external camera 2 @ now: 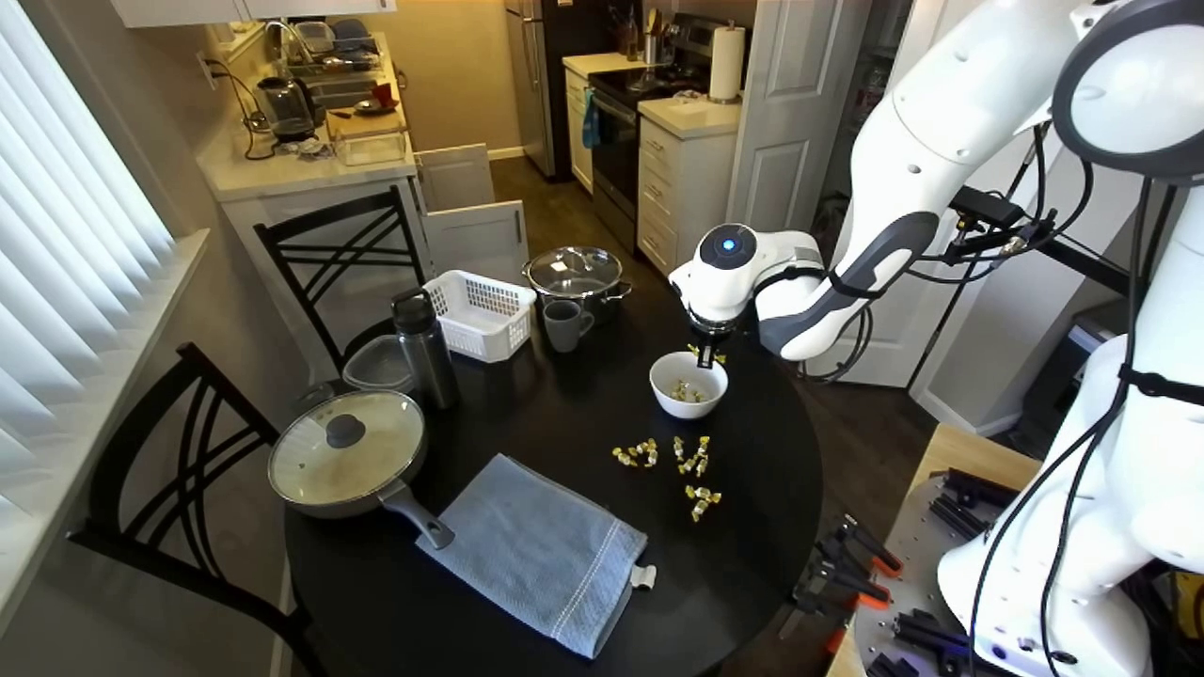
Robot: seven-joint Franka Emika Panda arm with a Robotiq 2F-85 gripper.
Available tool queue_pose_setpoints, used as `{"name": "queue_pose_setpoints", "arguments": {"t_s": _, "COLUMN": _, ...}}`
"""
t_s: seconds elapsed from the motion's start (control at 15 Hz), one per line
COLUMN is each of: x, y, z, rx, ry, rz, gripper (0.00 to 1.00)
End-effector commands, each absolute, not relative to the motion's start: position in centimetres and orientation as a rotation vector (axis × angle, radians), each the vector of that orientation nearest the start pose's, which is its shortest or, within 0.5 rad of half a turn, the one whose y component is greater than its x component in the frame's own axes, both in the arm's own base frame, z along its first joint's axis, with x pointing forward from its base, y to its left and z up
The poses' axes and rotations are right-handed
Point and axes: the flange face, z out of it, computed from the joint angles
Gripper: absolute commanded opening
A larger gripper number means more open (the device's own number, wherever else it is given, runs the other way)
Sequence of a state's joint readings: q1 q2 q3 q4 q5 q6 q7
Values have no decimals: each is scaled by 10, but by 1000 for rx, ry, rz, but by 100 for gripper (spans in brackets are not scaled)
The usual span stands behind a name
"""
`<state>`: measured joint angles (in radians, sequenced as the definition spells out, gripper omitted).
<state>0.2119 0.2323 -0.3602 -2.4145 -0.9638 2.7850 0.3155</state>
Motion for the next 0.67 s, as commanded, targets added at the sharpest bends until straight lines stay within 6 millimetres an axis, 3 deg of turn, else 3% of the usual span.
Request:
{"name": "queue_pose_setpoints", "arguments": {"t_s": 0.0, "x": 495, "y": -31, "z": 217, "rx": -3539, "ry": -779, "rz": -304, "gripper": 8}}
{"name": "queue_pose_setpoints", "arguments": {"t_s": 0.53, "x": 503, "y": -18, "z": 201, "rx": -3599, "ry": -774, "rz": -406, "gripper": 8}}
{"name": "queue_pose_setpoints", "arguments": {"t_s": 0.6, "x": 503, "y": -15, "z": 200, "rx": -3604, "ry": -773, "rz": -415, "gripper": 56}}
